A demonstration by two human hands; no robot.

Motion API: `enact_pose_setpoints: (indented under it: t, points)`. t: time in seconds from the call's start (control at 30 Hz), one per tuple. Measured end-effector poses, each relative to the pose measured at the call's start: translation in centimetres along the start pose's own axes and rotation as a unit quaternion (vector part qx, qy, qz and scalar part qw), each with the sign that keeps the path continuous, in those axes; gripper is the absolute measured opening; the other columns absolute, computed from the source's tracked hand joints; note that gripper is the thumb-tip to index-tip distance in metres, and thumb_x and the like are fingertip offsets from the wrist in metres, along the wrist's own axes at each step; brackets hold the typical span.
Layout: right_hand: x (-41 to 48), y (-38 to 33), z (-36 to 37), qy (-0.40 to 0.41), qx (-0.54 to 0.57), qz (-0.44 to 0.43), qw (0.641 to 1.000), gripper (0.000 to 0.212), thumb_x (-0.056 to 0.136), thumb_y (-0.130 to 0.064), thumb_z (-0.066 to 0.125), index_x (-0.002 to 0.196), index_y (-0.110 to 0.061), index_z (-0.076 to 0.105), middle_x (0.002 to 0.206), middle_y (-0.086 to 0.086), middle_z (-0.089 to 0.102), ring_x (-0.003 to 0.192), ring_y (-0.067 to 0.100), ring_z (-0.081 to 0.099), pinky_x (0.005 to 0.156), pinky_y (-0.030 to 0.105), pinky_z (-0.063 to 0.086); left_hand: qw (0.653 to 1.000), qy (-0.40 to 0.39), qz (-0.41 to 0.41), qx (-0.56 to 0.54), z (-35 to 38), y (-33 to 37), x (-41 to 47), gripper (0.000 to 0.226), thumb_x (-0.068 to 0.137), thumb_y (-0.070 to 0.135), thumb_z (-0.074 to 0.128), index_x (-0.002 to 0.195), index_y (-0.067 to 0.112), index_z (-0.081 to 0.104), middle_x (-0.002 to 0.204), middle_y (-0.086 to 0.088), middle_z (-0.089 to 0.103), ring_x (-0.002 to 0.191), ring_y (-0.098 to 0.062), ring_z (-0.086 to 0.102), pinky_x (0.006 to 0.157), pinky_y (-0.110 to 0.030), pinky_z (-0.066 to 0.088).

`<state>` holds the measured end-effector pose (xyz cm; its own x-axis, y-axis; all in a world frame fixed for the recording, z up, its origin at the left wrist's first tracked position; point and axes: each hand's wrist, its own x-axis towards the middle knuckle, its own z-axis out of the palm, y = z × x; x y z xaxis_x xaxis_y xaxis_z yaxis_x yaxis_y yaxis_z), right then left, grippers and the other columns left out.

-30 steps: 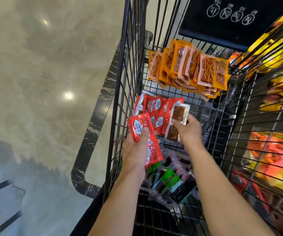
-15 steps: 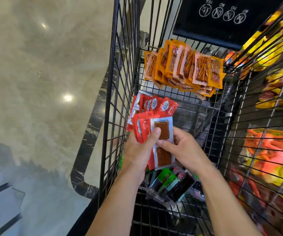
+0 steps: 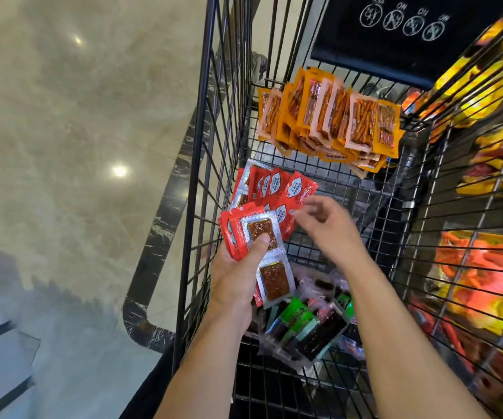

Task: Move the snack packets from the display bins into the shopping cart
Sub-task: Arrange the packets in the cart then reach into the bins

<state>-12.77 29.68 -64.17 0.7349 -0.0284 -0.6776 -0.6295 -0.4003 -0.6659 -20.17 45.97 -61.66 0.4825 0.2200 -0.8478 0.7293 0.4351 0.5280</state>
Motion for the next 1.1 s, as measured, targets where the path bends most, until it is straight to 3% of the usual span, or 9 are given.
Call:
enact_pose_setpoints:
  t: [0.07,0.13,0.2,0.4,0.57,0.67,0.77,0.9,1.1]
  points:
    - [2.9,0.0,0.3,0.070,-0.081,0.005,0.994,0.058,0.095,-0.033,0.073,0.147,-0.019,0.051,0.135,0.000,0.057,0.115,0.013,0.060,0.095,0.028,0.052,1.000,-0.006,-0.002,-0.003,-0.1,-0.2,0.1,0.022,0.088,0.020,0.084,0.108,0.027,0.077,0.108,-0.005,0.082,0.103,-0.030,0.079,0.099,-0.059,0.059]
    - [5.3,0.1,0.8,0.077,-0.124,0.025,0.989,0.076,0.094,-0.037,0.074,0.158,-0.018,0.036,0.153,0.004,0.040,0.140,0.024,0.045,0.118,0.045,0.041,1.000,-0.014,-0.001,-0.004,-0.2,-0.4,0.1,0.021,0.088,0.022,0.085,0.105,0.031,0.078,0.110,-0.004,0.082,0.104,-0.029,0.079,0.099,-0.058,0.059]
    - [7.0,0.5,1.3,0.054,-0.153,0.026,0.986,0.083,0.092,-0.038,0.076,0.159,-0.016,0.032,0.155,0.007,0.034,0.149,0.029,0.031,0.125,0.046,0.027,1.000,-0.014,0.003,-0.005,-0.2,-0.5,0.2,0.022,0.088,0.023,0.084,0.108,0.029,0.078,0.110,-0.005,0.082,0.103,-0.029,0.079,0.098,-0.058,0.059]
    - [7.8,1.7,2.9,0.014,-0.203,-0.038,0.978,0.079,0.088,-0.033,0.081,0.154,-0.022,0.040,0.122,0.000,0.033,0.130,0.018,0.029,0.118,0.038,0.027,1.000,-0.014,0.008,-0.014,-0.4,-0.7,0.4,0.032,0.088,0.024,0.085,0.118,0.023,0.074,0.112,-0.006,0.081,0.106,-0.030,0.078,0.101,-0.058,0.058]
    - [7.9,2.5,2.9,0.028,-0.155,-0.050,0.986,0.045,0.083,-0.028,0.086,0.114,-0.027,0.053,0.116,-0.003,0.037,0.117,0.011,0.031,0.102,0.030,0.034,1.000,-0.021,0.013,-0.011,-0.4,-0.6,0.4,0.049,0.076,0.035,0.086,0.121,0.023,0.073,0.113,-0.005,0.081,0.106,-0.027,0.078,0.100,-0.056,0.059]
    - [7.5,2.7,2.7,0.027,-0.118,-0.060,0.991,0.038,0.085,-0.024,0.084,0.103,-0.027,0.051,0.112,-0.008,0.046,0.114,0.016,0.049,0.095,0.034,0.048,1.000,-0.026,0.014,-0.005,-0.5,-0.9,0.5,0.041,0.081,0.033,0.088,0.119,0.026,0.074,0.112,-0.003,0.081,0.106,-0.026,0.078,0.098,-0.055,0.060]
    - [7.1,2.4,2.6,0.003,-0.027,-0.044,0.999,0.036,0.086,-0.016,0.083,0.095,-0.024,0.049,0.106,-0.004,0.065,0.097,0.021,0.069,0.076,0.035,0.062,0.999,-0.030,0.011,-0.001,-0.5,-1.0,0.5,0.034,0.079,0.036,0.088,0.111,0.034,0.077,0.111,-0.001,0.082,0.103,-0.024,0.079,0.088,-0.047,0.064]
    - [6.6,2.3,2.3,-0.016,0.097,-0.027,0.995,0.034,0.084,-0.008,0.084,0.100,-0.024,0.059,0.101,-0.001,0.069,0.084,0.010,0.069,0.066,0.020,0.059,0.999,-0.041,0.011,0.004,-0.7,-1.1,0.5,0.034,0.074,0.041,0.088,0.106,0.039,0.077,0.111,0.000,0.081,0.103,-0.023,0.079,0.087,-0.046,0.063]
    - [5.9,3.0,1.8,-0.026,0.126,-0.015,0.992,0.022,0.083,-0.015,0.086,0.098,-0.020,0.071,0.090,-0.006,0.076,0.073,0.001,0.072,0.066,0.018,0.058,0.999,-0.036,0.024,0.021,-0.5,-0.9,0.3,0.032,0.074,0.042,0.088,0.104,0.040,0.078,0.109,0.001,0.082,0.102,-0.022,0.079,0.090,-0.047,0.062]
